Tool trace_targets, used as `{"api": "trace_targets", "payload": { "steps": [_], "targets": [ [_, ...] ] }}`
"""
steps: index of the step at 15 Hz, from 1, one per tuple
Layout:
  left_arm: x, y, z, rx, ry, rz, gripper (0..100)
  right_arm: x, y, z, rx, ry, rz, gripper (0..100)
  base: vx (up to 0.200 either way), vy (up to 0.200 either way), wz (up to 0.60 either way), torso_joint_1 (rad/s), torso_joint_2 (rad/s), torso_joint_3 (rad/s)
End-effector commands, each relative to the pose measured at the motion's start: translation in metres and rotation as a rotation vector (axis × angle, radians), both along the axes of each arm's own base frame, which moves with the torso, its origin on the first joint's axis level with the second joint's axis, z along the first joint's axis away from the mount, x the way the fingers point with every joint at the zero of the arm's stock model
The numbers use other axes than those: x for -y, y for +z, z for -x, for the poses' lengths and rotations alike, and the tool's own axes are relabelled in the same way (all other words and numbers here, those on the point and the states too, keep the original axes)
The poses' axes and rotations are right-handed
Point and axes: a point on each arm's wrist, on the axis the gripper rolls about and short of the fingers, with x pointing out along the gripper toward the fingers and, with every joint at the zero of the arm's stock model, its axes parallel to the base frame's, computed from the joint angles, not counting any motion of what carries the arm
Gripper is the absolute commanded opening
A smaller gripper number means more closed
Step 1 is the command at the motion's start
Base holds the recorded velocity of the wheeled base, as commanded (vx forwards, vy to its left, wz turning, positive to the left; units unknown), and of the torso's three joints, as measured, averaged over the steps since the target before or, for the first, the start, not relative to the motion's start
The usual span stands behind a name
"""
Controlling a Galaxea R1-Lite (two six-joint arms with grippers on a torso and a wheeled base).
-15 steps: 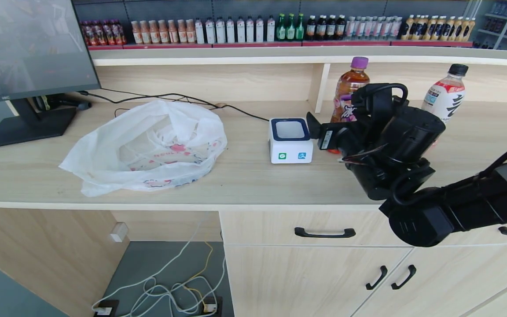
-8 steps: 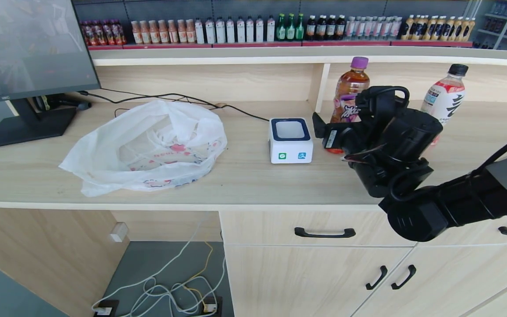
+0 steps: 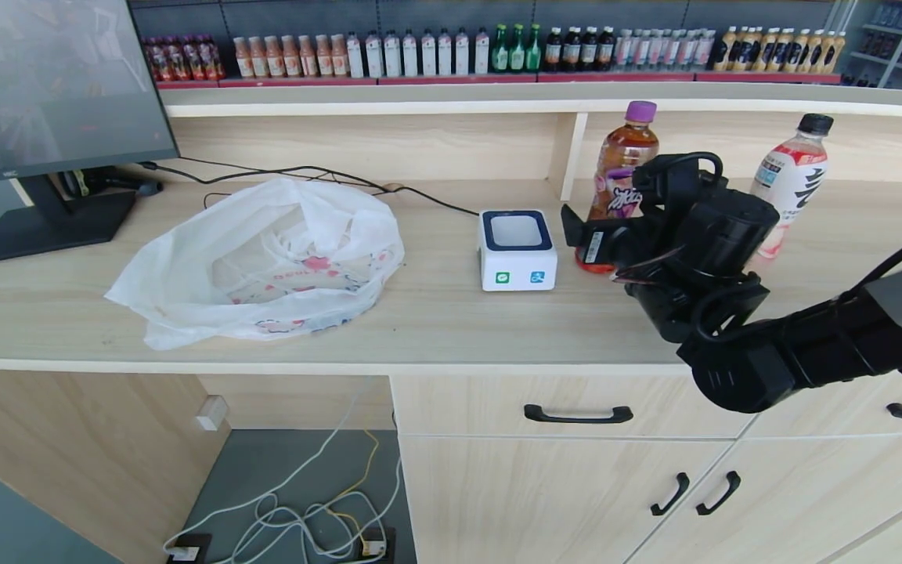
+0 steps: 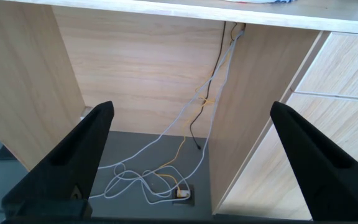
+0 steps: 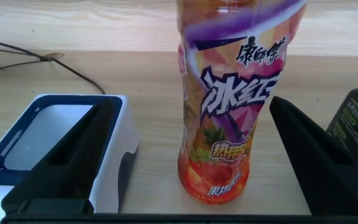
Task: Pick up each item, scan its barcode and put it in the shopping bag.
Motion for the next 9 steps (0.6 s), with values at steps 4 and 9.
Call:
{"api": "trace_targets", "payload": {
  "steps": [4,9],
  "targets": [
    [0.000,0.000,0.000,0.000,0.000,0.000,100,-0.003,0.006,-0.015,0.031,0.018,-0.008,100,0.000,0.000,0.00,0.000,0.00,0.000],
    [0.000,0.000,0.000,0.000,0.000,0.000,100,-0.004,0.002,-0.029,0.020,0.020,-0.051,100,0.000,0.000,0.00,0.000,0.00,0.000]
  ]
}}
